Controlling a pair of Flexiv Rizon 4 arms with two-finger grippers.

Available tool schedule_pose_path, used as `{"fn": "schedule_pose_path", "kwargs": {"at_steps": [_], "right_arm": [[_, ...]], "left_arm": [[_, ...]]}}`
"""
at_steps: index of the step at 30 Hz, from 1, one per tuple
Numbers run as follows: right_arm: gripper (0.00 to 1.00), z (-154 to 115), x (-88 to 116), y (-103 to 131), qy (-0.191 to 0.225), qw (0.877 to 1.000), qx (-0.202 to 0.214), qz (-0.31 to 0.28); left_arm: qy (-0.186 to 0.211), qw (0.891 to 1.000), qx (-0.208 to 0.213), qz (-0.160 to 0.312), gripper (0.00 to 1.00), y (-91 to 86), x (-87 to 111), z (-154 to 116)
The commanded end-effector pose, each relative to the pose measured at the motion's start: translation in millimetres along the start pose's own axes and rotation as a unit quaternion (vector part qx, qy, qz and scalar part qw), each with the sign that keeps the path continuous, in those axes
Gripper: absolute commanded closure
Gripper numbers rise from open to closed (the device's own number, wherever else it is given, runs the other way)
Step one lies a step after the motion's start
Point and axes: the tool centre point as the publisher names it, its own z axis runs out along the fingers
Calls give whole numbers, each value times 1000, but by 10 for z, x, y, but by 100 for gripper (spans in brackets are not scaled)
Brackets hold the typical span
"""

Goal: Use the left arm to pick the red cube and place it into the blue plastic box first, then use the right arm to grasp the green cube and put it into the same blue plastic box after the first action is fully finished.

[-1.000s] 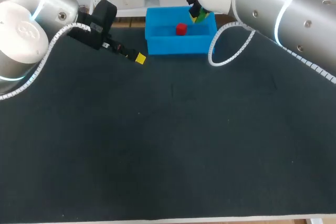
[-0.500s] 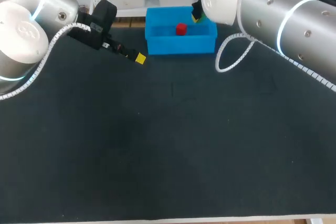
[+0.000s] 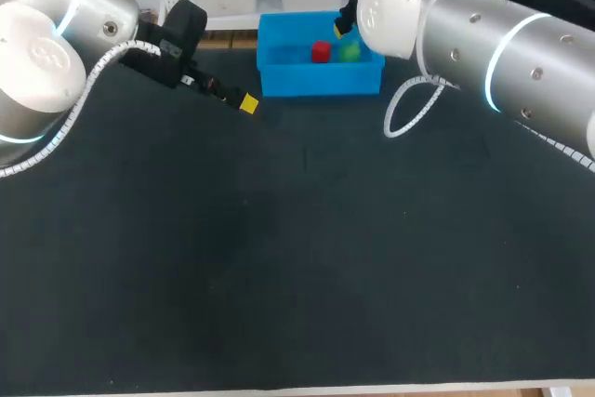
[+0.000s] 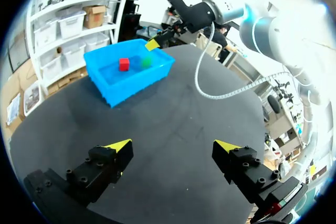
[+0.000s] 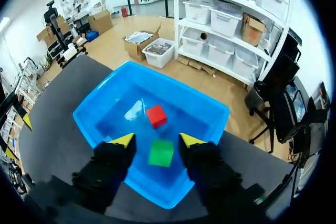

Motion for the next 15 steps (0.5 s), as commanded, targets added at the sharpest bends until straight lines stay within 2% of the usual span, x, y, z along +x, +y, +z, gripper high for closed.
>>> {"fn": "schedule_pose_path", "kwargs": {"at_steps": [1,15], "right_arm": [[0,90,-499,-84,147,989,-19,2],[0,-318,-585,-17,119,993,12,-5]], "left_arm": [[-3,1000,1,2,0,8,13,2],[-3,1000,1,2,0,8,13,2]]}}
